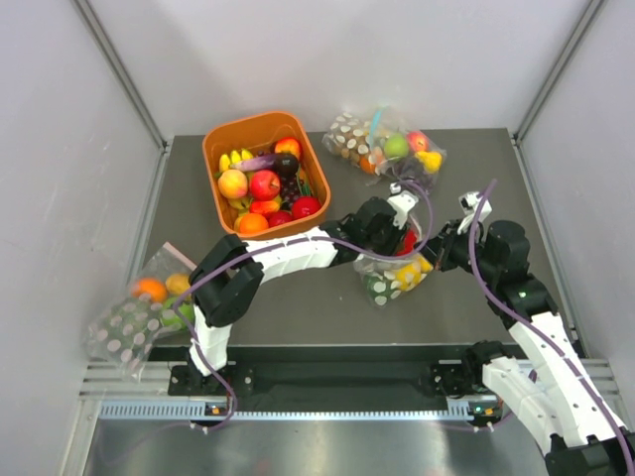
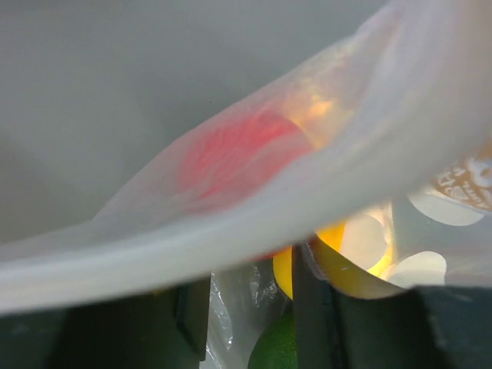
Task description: Open the zip-top bag and remove the fake food
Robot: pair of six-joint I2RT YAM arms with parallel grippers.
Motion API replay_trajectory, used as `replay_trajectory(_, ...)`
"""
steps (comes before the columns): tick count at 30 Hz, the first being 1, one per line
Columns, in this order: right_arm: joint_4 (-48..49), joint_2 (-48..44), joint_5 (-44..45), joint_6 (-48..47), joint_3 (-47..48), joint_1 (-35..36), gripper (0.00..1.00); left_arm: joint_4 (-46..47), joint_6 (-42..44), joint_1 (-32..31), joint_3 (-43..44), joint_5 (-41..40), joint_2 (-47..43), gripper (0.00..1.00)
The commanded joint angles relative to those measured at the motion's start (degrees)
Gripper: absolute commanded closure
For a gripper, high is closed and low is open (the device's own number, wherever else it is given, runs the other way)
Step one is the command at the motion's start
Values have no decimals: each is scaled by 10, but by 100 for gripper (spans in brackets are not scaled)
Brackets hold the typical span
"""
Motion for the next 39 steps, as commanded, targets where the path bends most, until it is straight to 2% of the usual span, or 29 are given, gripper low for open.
replay_trajectory(1,19,-9,8,1,-6,-1,100,29,4,2,-14,23,-25,86)
replay_trajectory(7,14,-6,37,-2,-9,-1,100,14,-1,2,-39,29,-76,91)
replay_trajectory(23,13,4,70,-5,-12,-1,100,-26,-33,-1,-90,74,-203,93)
replay_trajectory(39,9,7,71,-5,-13,-2,100,-73,-21,-1,-108,51,-337,94)
